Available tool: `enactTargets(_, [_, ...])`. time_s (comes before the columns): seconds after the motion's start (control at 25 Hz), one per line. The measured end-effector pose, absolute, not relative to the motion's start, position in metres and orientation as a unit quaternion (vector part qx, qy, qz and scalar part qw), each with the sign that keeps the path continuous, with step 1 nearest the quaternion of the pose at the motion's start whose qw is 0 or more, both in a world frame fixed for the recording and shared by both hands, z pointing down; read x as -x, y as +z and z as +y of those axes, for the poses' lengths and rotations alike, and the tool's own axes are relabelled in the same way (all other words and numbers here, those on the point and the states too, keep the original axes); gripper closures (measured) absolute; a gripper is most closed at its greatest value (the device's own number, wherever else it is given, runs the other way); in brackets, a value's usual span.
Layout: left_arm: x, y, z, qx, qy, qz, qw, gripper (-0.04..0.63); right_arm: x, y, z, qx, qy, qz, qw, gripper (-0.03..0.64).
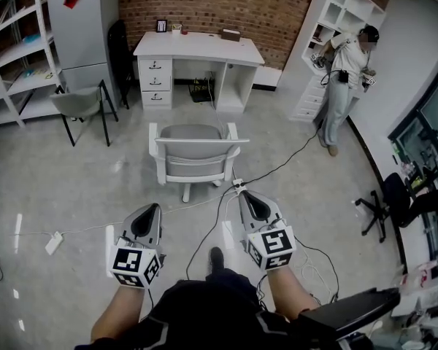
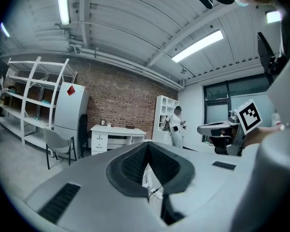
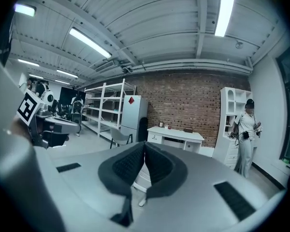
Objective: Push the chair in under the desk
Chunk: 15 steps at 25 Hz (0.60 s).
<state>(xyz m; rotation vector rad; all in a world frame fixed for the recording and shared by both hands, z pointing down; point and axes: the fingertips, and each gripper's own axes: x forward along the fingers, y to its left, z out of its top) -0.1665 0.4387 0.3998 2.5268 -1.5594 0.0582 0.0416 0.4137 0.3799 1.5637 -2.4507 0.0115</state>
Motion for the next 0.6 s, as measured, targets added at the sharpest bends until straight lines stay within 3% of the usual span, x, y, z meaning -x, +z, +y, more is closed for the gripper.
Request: enactTargets(0.6, [0.146,0.42,0.343,-0.836,0.054,-0.539,0.091,0.588,-0.053,0.405,0.305,-0.506,0.014,-0.853,0.125,0.606])
